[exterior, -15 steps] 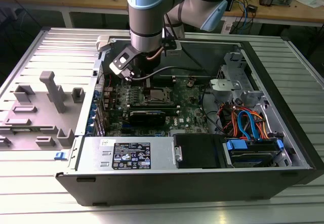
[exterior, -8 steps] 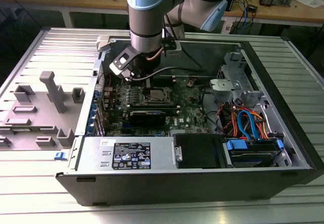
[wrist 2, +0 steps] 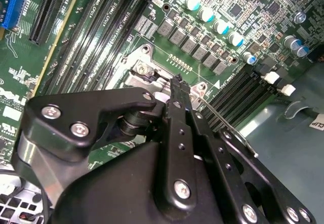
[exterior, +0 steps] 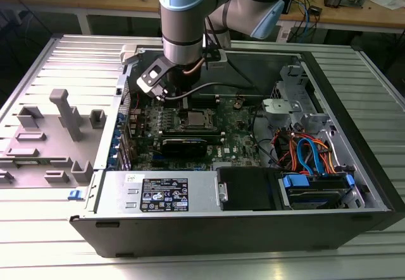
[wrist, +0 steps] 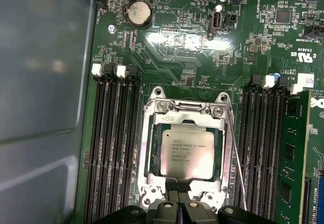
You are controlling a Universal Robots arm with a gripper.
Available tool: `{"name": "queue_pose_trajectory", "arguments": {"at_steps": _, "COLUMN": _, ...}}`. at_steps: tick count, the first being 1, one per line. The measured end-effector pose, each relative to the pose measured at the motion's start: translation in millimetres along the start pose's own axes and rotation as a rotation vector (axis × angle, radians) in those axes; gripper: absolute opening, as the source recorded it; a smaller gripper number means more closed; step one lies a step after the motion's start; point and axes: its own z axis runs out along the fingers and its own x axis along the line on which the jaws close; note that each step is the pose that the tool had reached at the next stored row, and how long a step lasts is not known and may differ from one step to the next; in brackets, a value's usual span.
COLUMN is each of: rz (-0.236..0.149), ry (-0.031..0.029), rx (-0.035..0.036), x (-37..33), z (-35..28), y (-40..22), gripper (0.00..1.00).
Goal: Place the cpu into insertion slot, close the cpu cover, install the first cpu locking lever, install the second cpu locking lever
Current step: 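Close the cpu cover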
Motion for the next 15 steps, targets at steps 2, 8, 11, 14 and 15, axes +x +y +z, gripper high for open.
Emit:
{"name": "queue_pose_trajectory", "arguments": {"at_steps": 2, "rz": 0.000, "ry": 0.0003, "rx": -0.0001, "x": 0.0, "z": -0.1, "y": 0.0, "gripper": 0.11}}
{"name": "queue_pose_trajectory", "arguments": {"at_steps": 8, "rz": 0.000, "ry": 0.0034, "rx": -0.0003, "x": 0.0, "z": 1.2, "y": -0.1, "gripper": 0.11}}
{"name": "queue_pose_trajectory", "arguments": {"at_steps": 11, "rz": 0.000, "ry": 0.0061, "rx": -0.0007, "x": 0.0, "z": 1.8, "y": -0.1, "gripper": 0.11}}
{"name": "queue_pose_trajectory", "arguments": {"at_steps": 14, "rz": 0.000, "ry": 0.0062, "rx": -0.0005, "x": -0.1, "z": 2.2, "y": -0.1, "gripper": 0.11}}
{"name": "queue_pose_trajectory", "arguments": {"at_steps": 15, "rz": 0.000, "ry": 0.0066, "rx": -0.0004, "x": -0.1, "z": 2.3, "y": -0.1, "gripper": 0.11}}
